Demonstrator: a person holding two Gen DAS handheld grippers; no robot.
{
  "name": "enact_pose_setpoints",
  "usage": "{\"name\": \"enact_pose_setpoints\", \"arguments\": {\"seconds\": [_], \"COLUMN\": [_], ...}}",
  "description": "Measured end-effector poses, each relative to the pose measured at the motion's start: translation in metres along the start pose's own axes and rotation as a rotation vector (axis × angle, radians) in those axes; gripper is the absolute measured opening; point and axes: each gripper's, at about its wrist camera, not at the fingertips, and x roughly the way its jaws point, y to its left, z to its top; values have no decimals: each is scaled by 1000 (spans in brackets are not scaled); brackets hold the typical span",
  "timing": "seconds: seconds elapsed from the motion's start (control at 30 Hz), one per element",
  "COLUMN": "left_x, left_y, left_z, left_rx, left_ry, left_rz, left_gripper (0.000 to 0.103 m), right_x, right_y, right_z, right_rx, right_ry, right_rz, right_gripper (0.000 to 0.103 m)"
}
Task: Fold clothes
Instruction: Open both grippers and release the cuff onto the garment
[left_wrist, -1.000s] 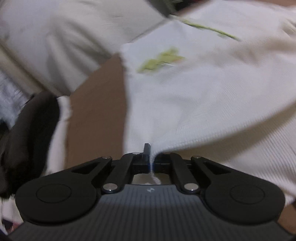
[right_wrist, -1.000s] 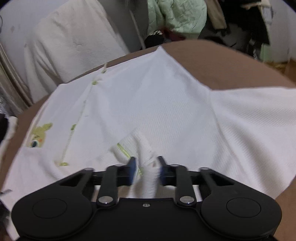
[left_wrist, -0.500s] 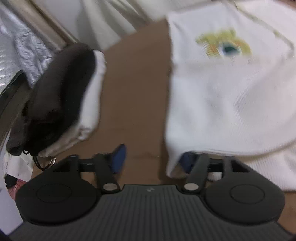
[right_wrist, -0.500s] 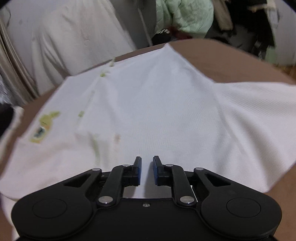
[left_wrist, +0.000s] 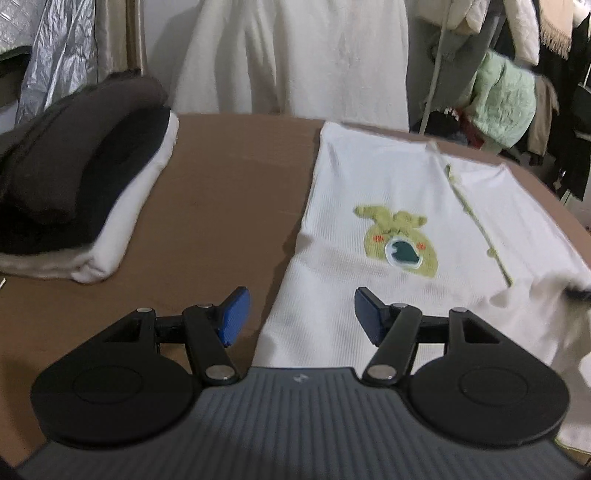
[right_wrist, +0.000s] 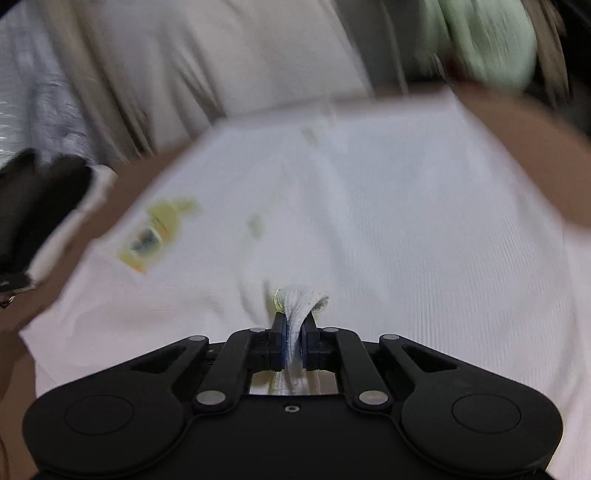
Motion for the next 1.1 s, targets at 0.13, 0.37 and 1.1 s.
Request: {"name": "enact_pose_setpoints", "arguments": {"seconds": [0.13, 0.37, 1.1], "left_x": [50, 44, 56], "left_y": [-11, -11, -56], "left_z": [-22, -22, -36], "left_rx": [97, 76, 167], "left_ry": [295, 259, 145], "left_rz": [157, 202, 223], "left_gripper": [73, 80, 79], "right_x": [-19, -21, -13], "right_y": [-1, -50, -50], "right_z": [3, -23, -13], "right_rx": [-69, 201, 15], "right_ry": [-40, 70, 11], "right_rz": [-147, -118, -237], "right_gripper": [14, 55, 35]}}
